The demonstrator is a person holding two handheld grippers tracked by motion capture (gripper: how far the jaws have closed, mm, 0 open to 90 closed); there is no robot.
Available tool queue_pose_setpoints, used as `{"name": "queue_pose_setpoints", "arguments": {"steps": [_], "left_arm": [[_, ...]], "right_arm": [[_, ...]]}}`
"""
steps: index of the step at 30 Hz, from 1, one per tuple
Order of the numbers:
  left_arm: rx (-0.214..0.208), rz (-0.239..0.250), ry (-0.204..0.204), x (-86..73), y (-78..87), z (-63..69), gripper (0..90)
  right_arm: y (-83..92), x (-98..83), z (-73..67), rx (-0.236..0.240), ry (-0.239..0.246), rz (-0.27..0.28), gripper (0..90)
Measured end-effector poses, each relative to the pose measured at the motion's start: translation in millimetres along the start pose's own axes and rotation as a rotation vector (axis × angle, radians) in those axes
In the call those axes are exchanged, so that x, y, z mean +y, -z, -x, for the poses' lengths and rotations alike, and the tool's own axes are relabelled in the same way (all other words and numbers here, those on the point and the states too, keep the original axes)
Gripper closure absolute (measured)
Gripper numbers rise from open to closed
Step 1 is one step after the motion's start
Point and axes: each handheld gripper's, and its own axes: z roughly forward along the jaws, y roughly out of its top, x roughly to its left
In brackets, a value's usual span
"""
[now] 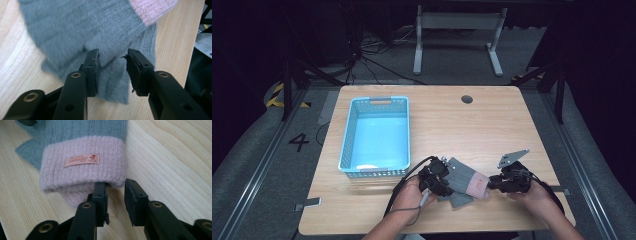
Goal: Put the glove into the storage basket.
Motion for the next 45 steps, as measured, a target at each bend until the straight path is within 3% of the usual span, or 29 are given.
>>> {"name": "queue_pose_setpoints", "arguments": {"steps": [7, 10, 15, 19, 28, 29, 33, 45], "left_arm": [[0.047, -0.030, 0.004, -2.8, 3.3, 3.4, 63.6], [0.069, -0.032, 0.025, -6.5, 7.5, 2.2, 62.7], [0.036, -0.030, 0.032, -4.5, 4.3, 0.2, 63.5], [0.051, -0.061, 0.001, -1.4, -0.2, 3.9, 68.1], [0.100, -0.060, -0.019, 1.1, -3.4, 5.7, 82.3], [0.123, -0.058, -0.034, 1.9, -5.1, 8.3, 83.3], [0.162, -0.059, -0.064, 3.3, -6.0, 11.4, 85.9], [0.184, -0.034, -0.095, 6.3, 3.1, 14.2, 87.9]], "right_arm": [[-0.9, 1.2, -1.8, -0.012, -0.006, 0.000, 74.8], [-0.2, 0.2, -2.1, -0.011, -0.009, 0.002, 74.7], [-0.5, 0.6, -3.1, -0.015, -0.015, 0.002, 74.7], [-0.8, 1.2, -3.7, -0.017, -0.021, -0.001, 75.5], [-0.3, 2.2, -5.3, -0.025, -0.041, -0.006, 80.8], [-0.4, 2.2, -5.5, -0.028, -0.043, -0.009, 81.8], [-1.9, 2.7, -5.5, -0.033, -0.039, -0.022, 85.0], [4.9, 3.6, -5.5, -0.044, -0.043, 0.016, 87.8]]}}
